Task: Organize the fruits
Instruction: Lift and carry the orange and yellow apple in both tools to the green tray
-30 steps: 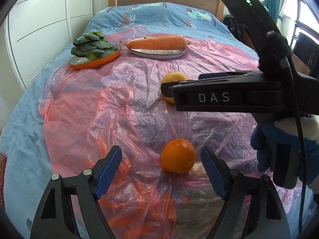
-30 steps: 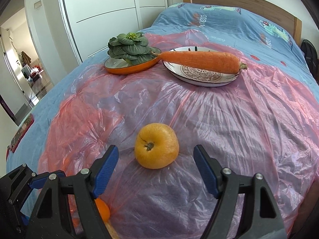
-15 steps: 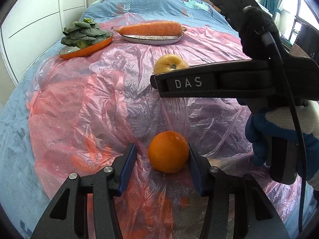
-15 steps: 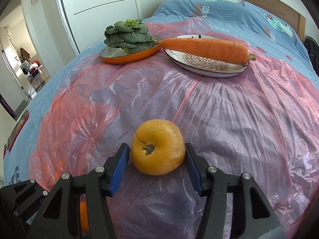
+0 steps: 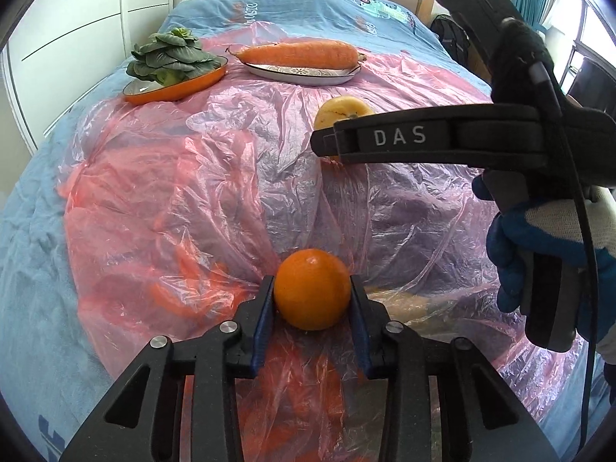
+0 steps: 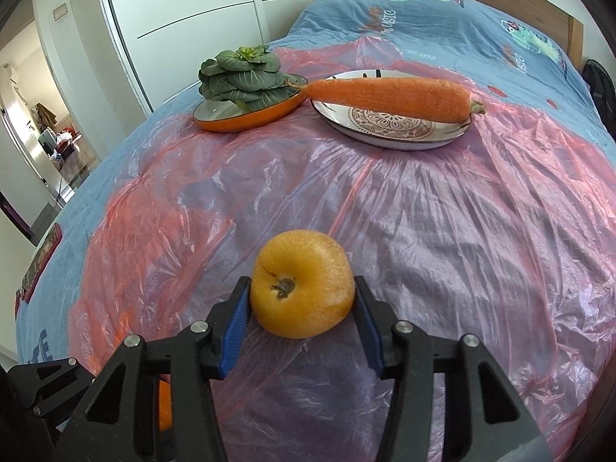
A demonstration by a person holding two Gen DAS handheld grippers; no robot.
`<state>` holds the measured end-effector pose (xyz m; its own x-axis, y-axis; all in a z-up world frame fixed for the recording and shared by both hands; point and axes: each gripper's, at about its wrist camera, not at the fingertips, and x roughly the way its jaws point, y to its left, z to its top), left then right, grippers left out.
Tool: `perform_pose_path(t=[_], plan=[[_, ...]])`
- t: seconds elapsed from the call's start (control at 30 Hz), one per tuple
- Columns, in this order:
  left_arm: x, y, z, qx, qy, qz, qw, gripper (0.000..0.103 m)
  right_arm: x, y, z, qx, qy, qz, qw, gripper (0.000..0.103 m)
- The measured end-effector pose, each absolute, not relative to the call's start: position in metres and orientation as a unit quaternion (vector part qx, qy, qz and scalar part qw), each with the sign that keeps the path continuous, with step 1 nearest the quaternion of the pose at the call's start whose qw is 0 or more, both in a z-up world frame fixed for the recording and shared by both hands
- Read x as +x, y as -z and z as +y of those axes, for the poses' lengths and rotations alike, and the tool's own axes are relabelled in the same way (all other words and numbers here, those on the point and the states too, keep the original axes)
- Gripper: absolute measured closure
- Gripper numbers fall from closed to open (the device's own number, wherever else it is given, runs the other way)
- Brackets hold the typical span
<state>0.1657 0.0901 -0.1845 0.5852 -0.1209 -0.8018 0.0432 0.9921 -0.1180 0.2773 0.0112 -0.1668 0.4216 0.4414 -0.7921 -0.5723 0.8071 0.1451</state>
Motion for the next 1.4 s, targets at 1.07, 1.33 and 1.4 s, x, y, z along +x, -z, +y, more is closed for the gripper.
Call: perform_pose_path(t=[1.07,1.33,1.4], plan=[[0.066,0.097,0.083,-0.015,0.024,0.417,0.909,0.072,0.115,0.093,-0.087,-0.03,-0.271,0.444,0.854,0.037],[0.042,0.076,0.045,0.017,0.051,0.405,0.913,0.072,0.071,0.087,-0.133,-0.022,-0.242,0.443,0.863,0.037],[0.036,0.072,0.033,0.026,0.059,0.403,0.913,0.072,0.061,0.087,-0.146,-0.019,-0.235,0.442,0.866,0.037]])
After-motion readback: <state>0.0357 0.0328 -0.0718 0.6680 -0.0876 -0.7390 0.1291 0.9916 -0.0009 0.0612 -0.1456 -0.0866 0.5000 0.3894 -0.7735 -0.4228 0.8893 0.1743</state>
